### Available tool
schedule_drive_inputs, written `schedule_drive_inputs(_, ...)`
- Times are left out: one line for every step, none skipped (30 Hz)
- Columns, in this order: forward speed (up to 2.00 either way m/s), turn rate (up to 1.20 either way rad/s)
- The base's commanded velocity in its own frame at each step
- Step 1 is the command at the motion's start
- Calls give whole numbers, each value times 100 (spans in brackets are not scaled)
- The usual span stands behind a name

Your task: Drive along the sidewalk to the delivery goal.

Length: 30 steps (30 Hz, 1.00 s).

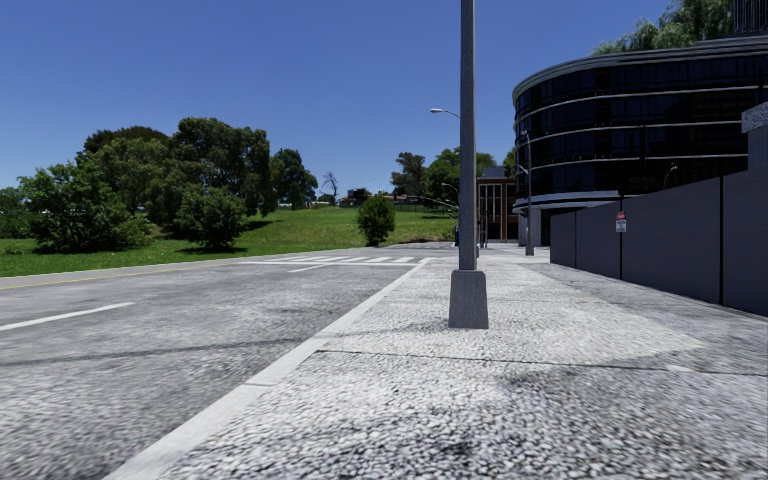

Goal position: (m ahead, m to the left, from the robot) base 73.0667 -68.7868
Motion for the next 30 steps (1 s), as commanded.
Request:
schedule_drive_inputs(0,0)
schedule_drive_inputs(0,0)
schedule_drive_inputs(0,0)
schedule_drive_inputs(0,0)
schedule_drive_inputs(0,0)
schedule_drive_inputs(0,0)
schedule_drive_inputs(0,0)
schedule_drive_inputs(0,0)
schedule_drive_inputs(0,0)
schedule_drive_inputs(0,0)
schedule_drive_inputs(0,0)
schedule_drive_inputs(0,0)
schedule_drive_inputs(0,0)
schedule_drive_inputs(0,0)
schedule_drive_inputs(0,0)
schedule_drive_inputs(0,0)
schedule_drive_inputs(0,0)
schedule_drive_inputs(0,0)
schedule_drive_inputs(0,0)
schedule_drive_inputs(0,0)
schedule_drive_inputs(0,0)
schedule_drive_inputs(0,0)
schedule_drive_inputs(0,0)
schedule_drive_inputs(0,0)
schedule_drive_inputs(0,0)
schedule_drive_inputs(0,0)
schedule_drive_inputs(0,0)
schedule_drive_inputs(0,0)
schedule_drive_inputs(0,0)
schedule_drive_inputs(0,0)
